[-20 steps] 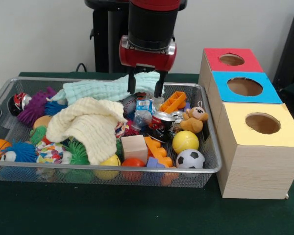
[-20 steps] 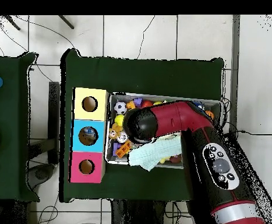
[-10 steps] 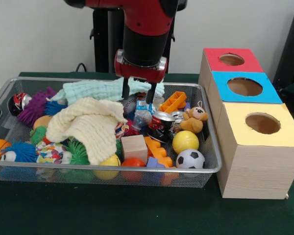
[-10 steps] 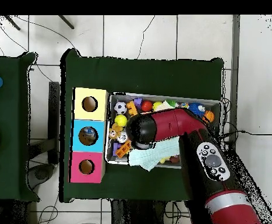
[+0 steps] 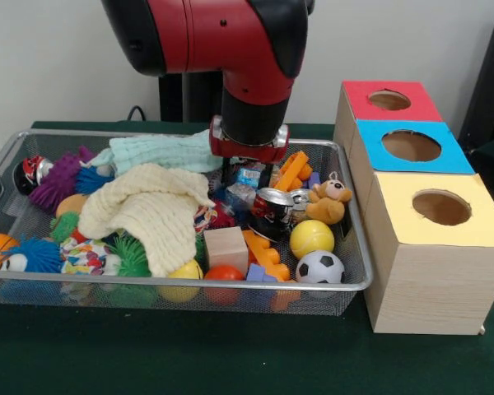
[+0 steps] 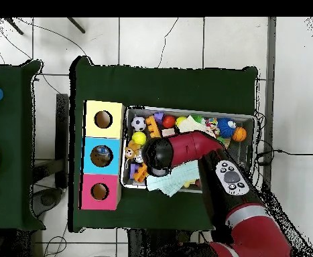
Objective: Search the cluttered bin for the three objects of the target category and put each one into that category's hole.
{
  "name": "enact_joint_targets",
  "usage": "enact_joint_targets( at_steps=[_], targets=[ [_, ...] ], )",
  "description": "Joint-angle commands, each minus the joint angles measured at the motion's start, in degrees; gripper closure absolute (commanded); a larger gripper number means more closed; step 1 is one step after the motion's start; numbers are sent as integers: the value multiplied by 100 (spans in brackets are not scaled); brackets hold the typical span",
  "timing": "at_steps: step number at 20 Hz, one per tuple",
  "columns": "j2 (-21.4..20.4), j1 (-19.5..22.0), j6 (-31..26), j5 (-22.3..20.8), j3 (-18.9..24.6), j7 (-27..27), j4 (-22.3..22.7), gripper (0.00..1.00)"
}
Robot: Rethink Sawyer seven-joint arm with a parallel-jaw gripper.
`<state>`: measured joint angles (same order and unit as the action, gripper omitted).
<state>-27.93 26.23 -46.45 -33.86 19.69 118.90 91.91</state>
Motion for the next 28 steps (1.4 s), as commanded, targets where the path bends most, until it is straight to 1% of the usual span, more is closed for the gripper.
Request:
enact_joint_targets(
  at_steps=[1,7,10,11,14,16,19,22,24,28],
  targets=[
    [747,15,559,-137,-67,101,-344,0],
    [998,-28,751,-139,-84,113,-500,0],
    [1033,-64,855,-225,-164,185,-553,0],
    [1037,-81,782,-211,-210,223,-578,100],
    [1130,10,854,-130,-101,146,-632,100],
    [937,-20,755,-101,-52,78,-552,100],
    [286,83,216,324,148,-74,-159,100],
    [-339,188,-513,819,349,-330,94,100],
    [-664,201,-979,1109,431,-460,172,100],
    [-1212,209,-1800,1572,570,-652,175,100]
  ],
)
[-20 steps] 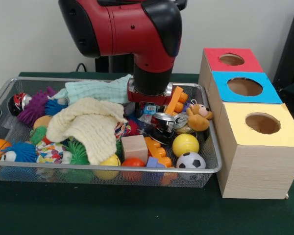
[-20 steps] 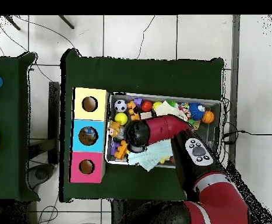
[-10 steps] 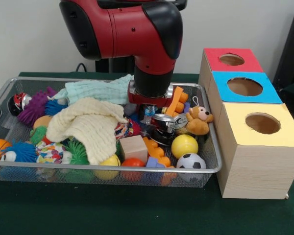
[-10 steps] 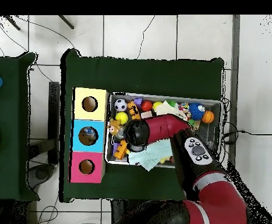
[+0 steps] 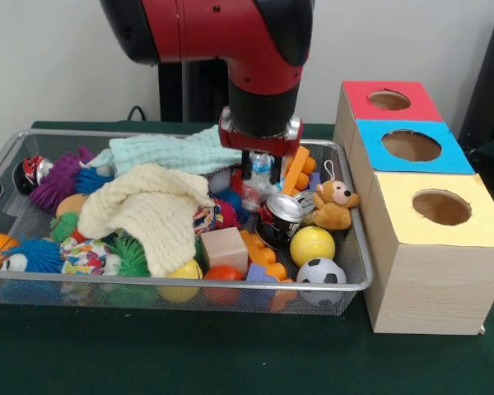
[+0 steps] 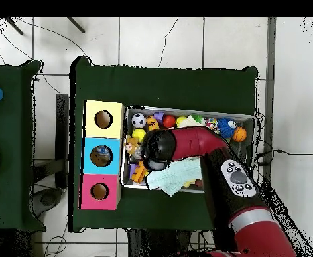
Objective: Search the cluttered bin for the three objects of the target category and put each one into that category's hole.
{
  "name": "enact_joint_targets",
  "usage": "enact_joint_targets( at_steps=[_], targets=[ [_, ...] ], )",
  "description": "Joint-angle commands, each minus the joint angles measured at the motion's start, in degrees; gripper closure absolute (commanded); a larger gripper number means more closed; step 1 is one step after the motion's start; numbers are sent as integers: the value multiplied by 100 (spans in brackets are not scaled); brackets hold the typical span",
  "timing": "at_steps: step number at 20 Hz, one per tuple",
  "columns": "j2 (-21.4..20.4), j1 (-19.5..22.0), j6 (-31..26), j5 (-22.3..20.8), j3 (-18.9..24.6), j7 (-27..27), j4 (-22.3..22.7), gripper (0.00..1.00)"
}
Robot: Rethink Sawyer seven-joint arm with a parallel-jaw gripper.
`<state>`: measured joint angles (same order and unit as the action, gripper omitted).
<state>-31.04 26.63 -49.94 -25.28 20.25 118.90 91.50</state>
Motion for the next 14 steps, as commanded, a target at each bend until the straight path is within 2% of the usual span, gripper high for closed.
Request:
enact_joint_targets(
  at_steps=[1,5,10,12,14],
  targets=[
    [-1053,194,-1633,846,567,-694,219,100],
    [-1610,241,-2056,1231,682,-731,205,100],
    [-1742,211,-2400,1767,843,-497,66,100],
    [-1644,124,-2150,1972,891,-312,139,100],
    [-1476,36,-1651,2243,977,-141,332,100]
  ],
)
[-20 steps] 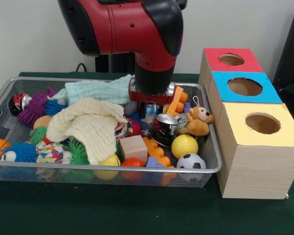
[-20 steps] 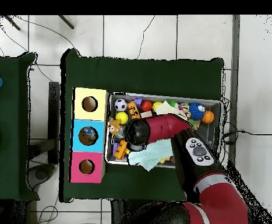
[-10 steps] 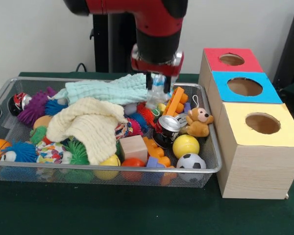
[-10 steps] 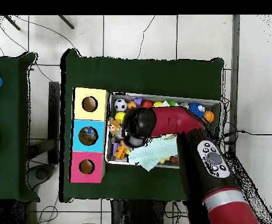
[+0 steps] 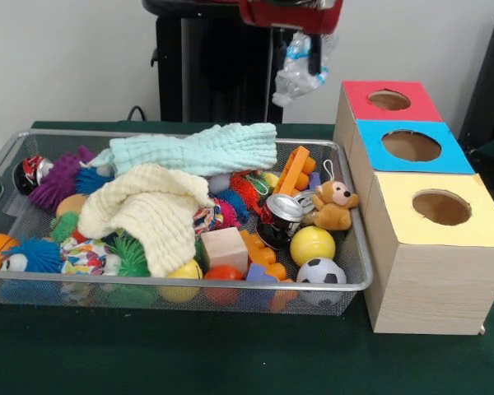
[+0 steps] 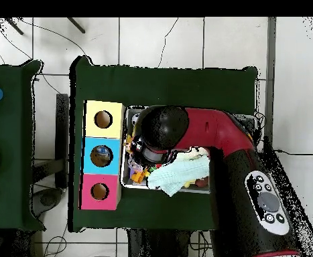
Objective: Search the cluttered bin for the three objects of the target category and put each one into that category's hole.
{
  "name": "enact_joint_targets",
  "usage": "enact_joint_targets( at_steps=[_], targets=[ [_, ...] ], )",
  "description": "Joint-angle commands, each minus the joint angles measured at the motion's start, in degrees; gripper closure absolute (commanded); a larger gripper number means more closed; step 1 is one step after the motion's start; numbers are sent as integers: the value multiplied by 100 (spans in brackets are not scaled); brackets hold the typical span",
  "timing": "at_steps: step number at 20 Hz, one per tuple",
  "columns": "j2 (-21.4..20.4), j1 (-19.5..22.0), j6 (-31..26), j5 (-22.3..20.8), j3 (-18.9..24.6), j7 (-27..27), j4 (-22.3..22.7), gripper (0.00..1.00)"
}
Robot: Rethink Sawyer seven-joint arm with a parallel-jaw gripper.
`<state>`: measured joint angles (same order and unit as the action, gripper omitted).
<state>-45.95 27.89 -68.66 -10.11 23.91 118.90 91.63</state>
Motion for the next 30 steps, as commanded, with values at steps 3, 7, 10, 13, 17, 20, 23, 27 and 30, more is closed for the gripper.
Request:
enact_joint_targets(
  at_steps=[3,7,10,13,17,20,23,27,30],
  targets=[
    [268,-252,1018,1034,668,112,547,100],
    [634,-629,2258,1008,500,555,680,100],
    [921,-854,2975,937,355,714,697,100],
    [1274,-1085,3483,900,178,852,587,100],
    [1627,-1234,3836,984,61,852,515,100],
    [1765,-1323,3682,1145,-61,910,502,100],
    [1777,-1501,3481,1334,-273,1163,563,100],
    [1558,-1746,2957,1521,-673,1394,640,100],
    [1334,-1863,2620,1640,-908,1404,742,100]
  ],
)
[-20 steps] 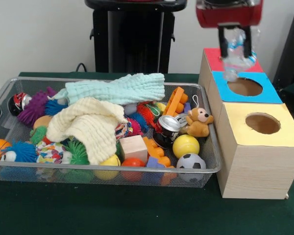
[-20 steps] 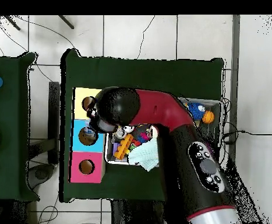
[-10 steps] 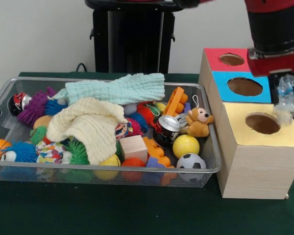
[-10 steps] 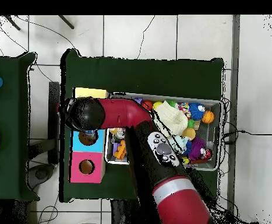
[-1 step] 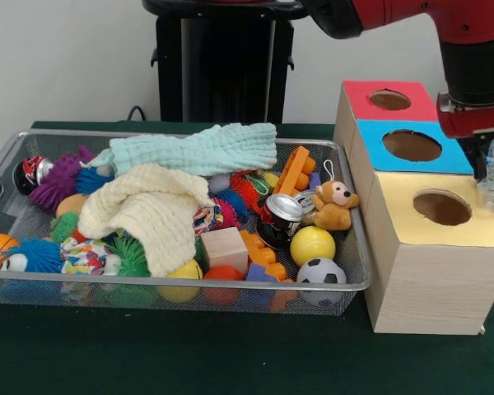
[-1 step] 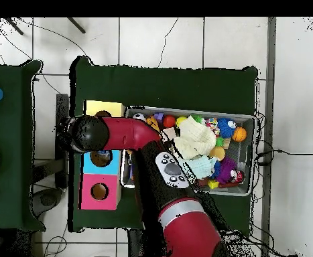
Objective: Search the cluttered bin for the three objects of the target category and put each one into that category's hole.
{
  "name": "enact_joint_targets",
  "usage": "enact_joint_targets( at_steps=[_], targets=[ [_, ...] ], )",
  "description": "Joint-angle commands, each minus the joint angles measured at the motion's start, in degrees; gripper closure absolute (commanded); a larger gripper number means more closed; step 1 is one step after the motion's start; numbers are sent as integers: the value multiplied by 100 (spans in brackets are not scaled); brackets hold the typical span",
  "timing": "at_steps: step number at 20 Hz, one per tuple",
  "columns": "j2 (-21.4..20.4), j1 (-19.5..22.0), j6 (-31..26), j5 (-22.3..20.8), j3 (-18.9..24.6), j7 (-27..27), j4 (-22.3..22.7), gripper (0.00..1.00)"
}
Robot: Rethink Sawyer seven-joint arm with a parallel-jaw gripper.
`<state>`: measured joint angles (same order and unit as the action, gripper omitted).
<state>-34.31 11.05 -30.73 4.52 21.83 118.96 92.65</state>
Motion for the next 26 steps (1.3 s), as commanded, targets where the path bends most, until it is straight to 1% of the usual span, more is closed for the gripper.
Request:
enact_joint_targets(
  at_steps=[1,4,8,12,14,16,20,26],
  targets=[
    [92,-196,-1245,213,-746,1376,693,100],
    [-131,-180,-1409,340,-767,1292,867,100],
    [-309,-179,-1626,444,-808,1208,917,100],
    [-699,-151,-2008,566,-854,1146,1079,100],
    [-737,-176,-2059,563,-929,1143,1091,100],
    [-584,-206,-1944,523,-1000,1144,1035,100],
    [-155,-309,-1485,432,-1144,1184,938,100],
    [231,-489,-1216,406,-1387,1269,762,100]
  ],
)
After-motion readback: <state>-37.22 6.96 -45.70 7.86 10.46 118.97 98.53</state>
